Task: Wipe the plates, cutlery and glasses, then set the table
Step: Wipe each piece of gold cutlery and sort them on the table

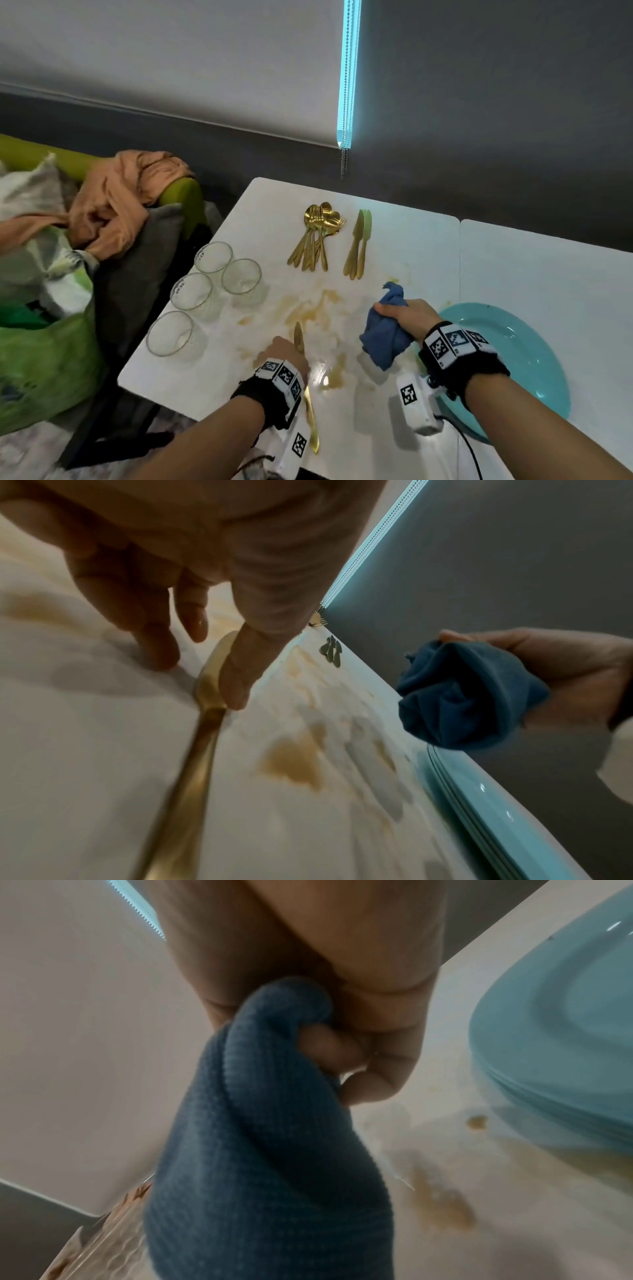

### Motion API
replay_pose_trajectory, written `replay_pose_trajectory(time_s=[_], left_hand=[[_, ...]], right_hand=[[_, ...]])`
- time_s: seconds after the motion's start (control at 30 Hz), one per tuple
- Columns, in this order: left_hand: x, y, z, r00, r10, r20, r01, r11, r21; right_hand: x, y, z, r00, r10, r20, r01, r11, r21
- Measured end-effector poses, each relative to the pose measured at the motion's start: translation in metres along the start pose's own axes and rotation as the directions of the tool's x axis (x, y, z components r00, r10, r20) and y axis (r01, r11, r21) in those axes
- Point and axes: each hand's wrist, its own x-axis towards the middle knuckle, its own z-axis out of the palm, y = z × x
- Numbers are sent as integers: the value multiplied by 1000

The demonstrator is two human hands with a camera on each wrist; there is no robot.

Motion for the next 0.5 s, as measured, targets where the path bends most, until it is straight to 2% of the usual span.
replay_pose_trajectory(time_s=[0.1,0.27,0.4,0.5], left_hand=[[-20,-12,11,998,27,48,-29,998,53],[-34,-17,26,998,50,23,-51,998,25],[-41,-16,25,998,47,41,-45,998,-49],[-42,-17,26,998,3,61,4,992,-125]], right_hand=[[-4,1,6,1000,-13,17,14,998,-57],[-9,10,10,999,-14,47,17,998,-66],[-16,19,11,998,-13,63,17,998,-55],[-19,31,14,998,5,69,-3,1000,-31]])
